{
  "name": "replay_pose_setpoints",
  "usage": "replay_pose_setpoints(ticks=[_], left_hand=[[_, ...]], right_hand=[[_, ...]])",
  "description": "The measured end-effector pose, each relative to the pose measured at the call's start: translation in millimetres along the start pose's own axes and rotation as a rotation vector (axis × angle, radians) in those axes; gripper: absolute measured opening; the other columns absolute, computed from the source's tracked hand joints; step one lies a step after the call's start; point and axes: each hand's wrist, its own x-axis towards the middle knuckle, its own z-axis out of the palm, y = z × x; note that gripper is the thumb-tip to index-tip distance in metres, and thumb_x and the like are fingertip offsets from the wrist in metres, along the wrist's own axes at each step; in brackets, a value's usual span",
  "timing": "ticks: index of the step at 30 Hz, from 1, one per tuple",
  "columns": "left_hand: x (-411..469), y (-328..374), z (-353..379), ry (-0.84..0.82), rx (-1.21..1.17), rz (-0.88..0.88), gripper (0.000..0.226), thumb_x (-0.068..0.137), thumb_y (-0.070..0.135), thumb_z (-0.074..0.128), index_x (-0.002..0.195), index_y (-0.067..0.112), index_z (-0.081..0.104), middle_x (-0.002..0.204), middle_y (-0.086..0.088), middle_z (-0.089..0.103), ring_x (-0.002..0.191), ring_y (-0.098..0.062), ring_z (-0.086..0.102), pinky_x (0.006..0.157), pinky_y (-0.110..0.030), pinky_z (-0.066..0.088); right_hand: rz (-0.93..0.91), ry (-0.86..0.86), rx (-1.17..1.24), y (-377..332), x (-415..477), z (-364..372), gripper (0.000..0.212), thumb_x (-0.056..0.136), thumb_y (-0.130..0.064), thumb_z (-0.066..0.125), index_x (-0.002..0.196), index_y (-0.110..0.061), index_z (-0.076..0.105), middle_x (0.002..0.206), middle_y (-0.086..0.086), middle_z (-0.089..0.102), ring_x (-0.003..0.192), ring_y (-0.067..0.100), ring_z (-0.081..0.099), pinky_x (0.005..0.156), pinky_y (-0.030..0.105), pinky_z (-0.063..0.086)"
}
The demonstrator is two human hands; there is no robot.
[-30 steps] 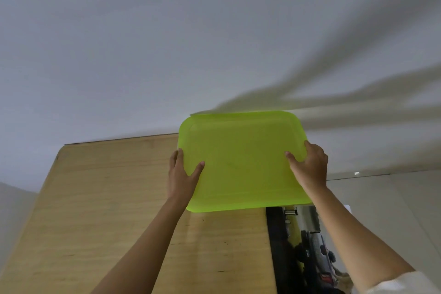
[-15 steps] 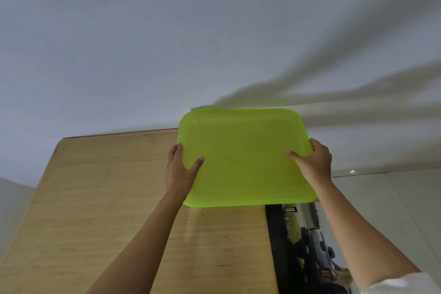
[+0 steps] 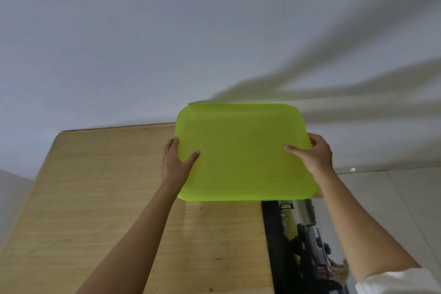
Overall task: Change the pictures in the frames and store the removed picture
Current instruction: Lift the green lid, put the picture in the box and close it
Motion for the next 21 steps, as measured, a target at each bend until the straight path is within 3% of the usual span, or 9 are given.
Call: replay_pose_setpoints(ticks=[5,13,17,21], left_hand=[[0,1,-1,0.020,-0.051,0.009,0.080,0.080,0.038,0.070,0.144,0.009,0.031,0.148,-0.002,0.030,0.134,-0.020,0.034,0.108,-0.036,0.031],[-3,4,-12,0.075,-0.130,0.059,0.080,0.078,0.033,0.073,0.143,0.008,0.033,0.147,-0.002,0.033,0.133,-0.018,0.034,0.107,-0.029,0.028],[-6,3,-32,0.107,-0.160,0.083,0.080,0.077,0.033,0.074,0.142,0.007,0.034,0.146,-0.002,0.034,0.133,-0.017,0.034,0.107,-0.028,0.028],[-10,-18,-75,0.156,-0.168,0.083,0.080,0.076,0.032,0.075,0.141,0.007,0.036,0.144,-0.003,0.036,0.132,-0.018,0.036,0.105,-0.026,0.028]], right_hand=[[-0.034,0.014,-0.021,3,-1,1,0.067,0.057,-0.038,0.086,0.114,-0.015,0.060,0.117,0.010,0.060,0.109,0.026,0.054,0.090,0.037,0.048],[-0.119,0.047,-0.019,-13,-12,-4,0.047,0.060,-0.033,0.085,0.100,-0.023,0.062,0.111,0.011,0.062,0.103,0.025,0.055,0.079,0.026,0.041],[-0.176,0.059,-0.016,-34,-30,-3,0.048,0.065,-0.028,0.084,0.106,-0.014,0.063,0.103,0.007,0.061,0.093,0.020,0.053,0.076,0.026,0.041],[-0.207,0.042,-0.071,-55,-58,23,0.051,0.056,-0.054,0.080,0.094,-0.026,0.062,0.105,0.010,0.062,0.100,0.027,0.058,0.083,0.036,0.052]])
